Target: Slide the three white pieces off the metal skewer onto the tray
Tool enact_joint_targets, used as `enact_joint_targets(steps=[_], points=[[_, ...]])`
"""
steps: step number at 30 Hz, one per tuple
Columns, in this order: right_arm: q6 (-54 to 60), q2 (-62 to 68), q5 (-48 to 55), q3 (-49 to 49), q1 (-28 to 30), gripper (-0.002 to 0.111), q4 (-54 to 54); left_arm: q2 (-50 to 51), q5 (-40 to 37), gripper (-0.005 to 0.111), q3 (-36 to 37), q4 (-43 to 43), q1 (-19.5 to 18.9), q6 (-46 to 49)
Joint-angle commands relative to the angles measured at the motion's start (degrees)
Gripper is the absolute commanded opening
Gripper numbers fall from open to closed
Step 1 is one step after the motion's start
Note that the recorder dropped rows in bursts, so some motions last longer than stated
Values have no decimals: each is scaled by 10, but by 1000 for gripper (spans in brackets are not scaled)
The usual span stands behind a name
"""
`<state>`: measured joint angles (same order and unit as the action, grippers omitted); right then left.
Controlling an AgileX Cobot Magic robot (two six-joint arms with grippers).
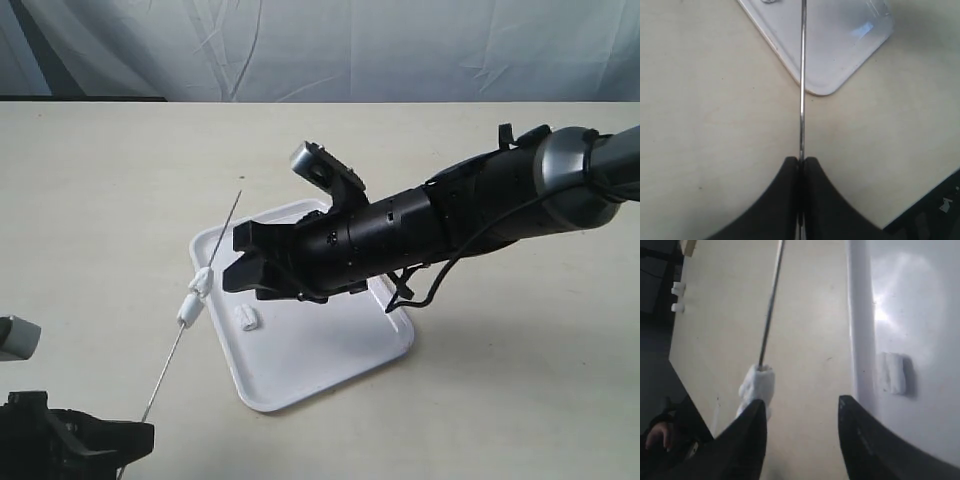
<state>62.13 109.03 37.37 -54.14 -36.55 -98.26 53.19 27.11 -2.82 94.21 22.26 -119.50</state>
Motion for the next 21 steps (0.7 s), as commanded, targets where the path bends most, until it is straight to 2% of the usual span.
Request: enact_joint_targets(steps=[1, 6, 11, 21], points=[[15, -5, 28, 1, -1, 44, -13, 2, 18, 0, -8, -12, 2, 2], [39, -5, 64, 1, -1, 43, -17, 2, 30, 0, -27, -11, 2, 2], [49, -6, 66, 1, -1, 39, -17, 2, 42, 0, -28, 4, 2, -2], [51, -6, 72, -21, -1, 39, -17, 2, 62, 0, -28, 13, 2, -2]])
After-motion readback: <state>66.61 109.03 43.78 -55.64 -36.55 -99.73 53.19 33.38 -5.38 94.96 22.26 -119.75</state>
